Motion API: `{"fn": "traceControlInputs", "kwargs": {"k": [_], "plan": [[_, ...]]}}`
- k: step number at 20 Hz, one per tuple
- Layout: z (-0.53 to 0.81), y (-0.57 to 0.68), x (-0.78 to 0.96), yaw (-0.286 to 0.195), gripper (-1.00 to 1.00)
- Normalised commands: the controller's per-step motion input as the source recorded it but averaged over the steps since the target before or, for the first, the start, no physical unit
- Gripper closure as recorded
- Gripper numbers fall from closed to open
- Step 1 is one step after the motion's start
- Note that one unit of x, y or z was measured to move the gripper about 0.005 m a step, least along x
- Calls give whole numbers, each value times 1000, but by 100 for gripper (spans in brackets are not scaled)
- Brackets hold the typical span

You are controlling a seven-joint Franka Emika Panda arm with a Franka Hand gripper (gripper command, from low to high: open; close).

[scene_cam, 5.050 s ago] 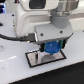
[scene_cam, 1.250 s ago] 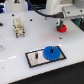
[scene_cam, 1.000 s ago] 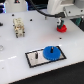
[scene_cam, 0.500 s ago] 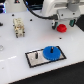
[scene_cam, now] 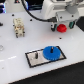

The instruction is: Insert the blue gear onto the right peg, followed by the red gear

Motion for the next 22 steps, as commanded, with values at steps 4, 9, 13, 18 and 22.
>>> {"fn": "traceControlInputs", "kwargs": {"k": [4,9,13,18,22], "plan": [[131,0,-78,0,100],[316,-100,149,0,100],[314,-181,251,0,100],[358,-265,370,0,100],[392,-242,426,0,100]]}}
